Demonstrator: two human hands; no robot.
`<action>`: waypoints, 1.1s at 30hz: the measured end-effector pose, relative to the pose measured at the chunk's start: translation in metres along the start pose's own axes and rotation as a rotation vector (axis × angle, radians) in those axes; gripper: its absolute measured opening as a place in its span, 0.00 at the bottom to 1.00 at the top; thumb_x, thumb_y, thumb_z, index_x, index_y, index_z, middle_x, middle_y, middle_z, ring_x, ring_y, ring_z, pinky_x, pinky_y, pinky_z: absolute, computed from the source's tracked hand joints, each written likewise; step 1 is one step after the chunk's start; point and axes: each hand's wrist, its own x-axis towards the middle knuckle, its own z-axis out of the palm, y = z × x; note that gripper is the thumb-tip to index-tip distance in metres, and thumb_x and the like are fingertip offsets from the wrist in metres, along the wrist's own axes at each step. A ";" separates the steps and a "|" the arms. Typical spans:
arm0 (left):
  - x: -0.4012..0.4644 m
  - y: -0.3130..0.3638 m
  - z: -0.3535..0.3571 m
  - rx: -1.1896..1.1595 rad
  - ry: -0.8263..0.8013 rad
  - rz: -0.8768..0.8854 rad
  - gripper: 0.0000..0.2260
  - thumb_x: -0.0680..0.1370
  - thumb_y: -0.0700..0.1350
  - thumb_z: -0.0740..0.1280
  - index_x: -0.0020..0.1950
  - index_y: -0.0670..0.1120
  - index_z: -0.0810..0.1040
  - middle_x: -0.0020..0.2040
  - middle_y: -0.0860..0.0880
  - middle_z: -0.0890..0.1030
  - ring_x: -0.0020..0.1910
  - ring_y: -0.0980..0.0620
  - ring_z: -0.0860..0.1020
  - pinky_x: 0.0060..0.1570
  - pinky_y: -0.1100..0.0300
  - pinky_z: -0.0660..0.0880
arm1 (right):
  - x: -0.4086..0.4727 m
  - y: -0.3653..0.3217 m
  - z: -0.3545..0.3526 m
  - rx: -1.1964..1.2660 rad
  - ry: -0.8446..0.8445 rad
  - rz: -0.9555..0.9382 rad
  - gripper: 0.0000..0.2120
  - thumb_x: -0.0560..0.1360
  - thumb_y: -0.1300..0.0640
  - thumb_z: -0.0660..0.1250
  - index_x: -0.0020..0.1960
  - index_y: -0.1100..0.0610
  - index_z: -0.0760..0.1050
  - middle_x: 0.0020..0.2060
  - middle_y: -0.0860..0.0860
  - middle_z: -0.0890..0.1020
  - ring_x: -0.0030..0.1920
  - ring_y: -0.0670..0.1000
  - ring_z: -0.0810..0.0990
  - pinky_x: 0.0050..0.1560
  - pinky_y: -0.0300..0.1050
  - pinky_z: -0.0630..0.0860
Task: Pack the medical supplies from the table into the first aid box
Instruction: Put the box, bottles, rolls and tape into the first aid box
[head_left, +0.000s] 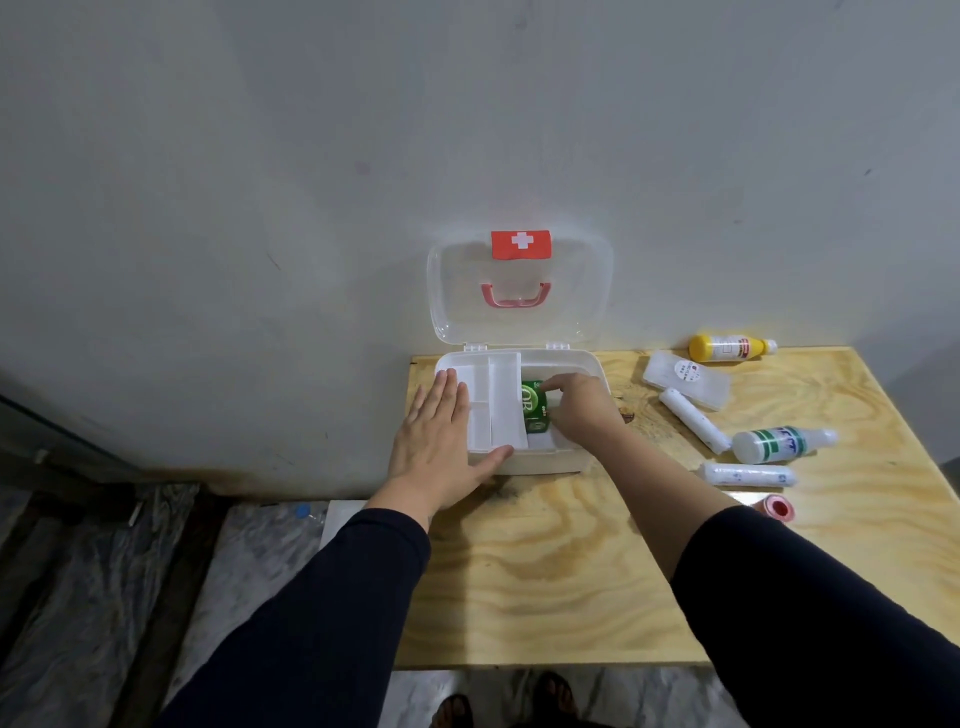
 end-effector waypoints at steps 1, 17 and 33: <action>0.001 0.001 0.000 -0.002 0.014 0.036 0.41 0.74 0.70 0.44 0.77 0.42 0.42 0.77 0.44 0.40 0.75 0.49 0.37 0.75 0.52 0.39 | -0.001 0.003 -0.006 0.028 0.030 -0.019 0.20 0.75 0.69 0.61 0.64 0.55 0.75 0.59 0.54 0.81 0.43 0.50 0.81 0.40 0.37 0.74; 0.016 0.001 0.015 0.012 0.101 0.114 0.43 0.73 0.71 0.39 0.76 0.40 0.54 0.77 0.43 0.53 0.76 0.49 0.50 0.74 0.55 0.43 | 0.044 0.170 -0.081 -0.117 0.206 0.210 0.22 0.72 0.65 0.64 0.65 0.57 0.74 0.67 0.59 0.72 0.66 0.60 0.71 0.63 0.50 0.70; 0.023 0.000 0.012 0.013 0.093 0.117 0.43 0.72 0.71 0.36 0.76 0.42 0.49 0.78 0.45 0.48 0.76 0.51 0.45 0.73 0.56 0.39 | 0.019 0.155 -0.105 0.173 0.366 -0.011 0.18 0.71 0.60 0.74 0.60 0.56 0.78 0.60 0.57 0.76 0.59 0.57 0.77 0.61 0.52 0.76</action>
